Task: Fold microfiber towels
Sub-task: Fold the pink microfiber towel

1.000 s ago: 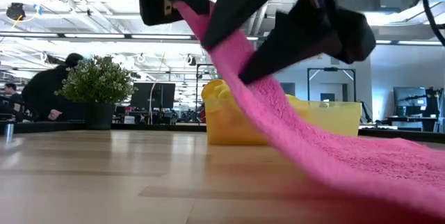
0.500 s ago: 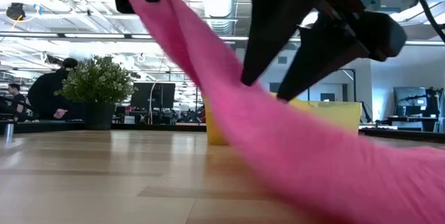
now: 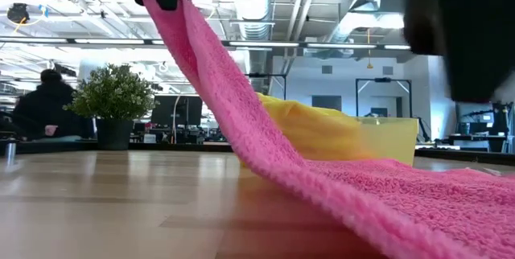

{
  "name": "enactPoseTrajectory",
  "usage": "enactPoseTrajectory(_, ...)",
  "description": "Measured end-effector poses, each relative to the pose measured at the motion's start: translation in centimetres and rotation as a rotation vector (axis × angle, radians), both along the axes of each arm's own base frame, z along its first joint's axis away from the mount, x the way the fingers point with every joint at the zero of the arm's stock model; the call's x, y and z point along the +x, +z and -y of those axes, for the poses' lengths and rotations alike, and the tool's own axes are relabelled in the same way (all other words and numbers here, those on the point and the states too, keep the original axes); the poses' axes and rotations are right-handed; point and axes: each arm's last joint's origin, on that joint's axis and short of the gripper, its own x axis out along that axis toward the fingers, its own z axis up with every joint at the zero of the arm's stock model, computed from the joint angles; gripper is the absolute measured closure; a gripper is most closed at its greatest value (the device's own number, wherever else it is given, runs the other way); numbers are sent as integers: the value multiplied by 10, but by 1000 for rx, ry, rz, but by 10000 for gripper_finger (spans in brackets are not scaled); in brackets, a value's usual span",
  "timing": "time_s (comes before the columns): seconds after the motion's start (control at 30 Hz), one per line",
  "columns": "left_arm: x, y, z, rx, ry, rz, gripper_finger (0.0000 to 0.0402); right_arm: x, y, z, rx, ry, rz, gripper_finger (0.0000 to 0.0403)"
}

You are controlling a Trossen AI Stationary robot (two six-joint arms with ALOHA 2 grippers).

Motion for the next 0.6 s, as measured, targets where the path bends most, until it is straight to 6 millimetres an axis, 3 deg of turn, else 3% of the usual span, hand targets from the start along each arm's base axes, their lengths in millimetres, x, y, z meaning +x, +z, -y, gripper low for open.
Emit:
enactPoseTrajectory(0.23,-1,0,-1,8,-10,-10,401,-1,1,-6,-67,218,98,199)
enactPoseTrajectory(0.47,-1,0,0,13,-10,-11,401,1,-17,-26,-120,427,223,211)
enactPoseTrajectory(0.6,-1,-1,0,13,-10,-12,401,-2,-35,-32,-131,438,181,222)
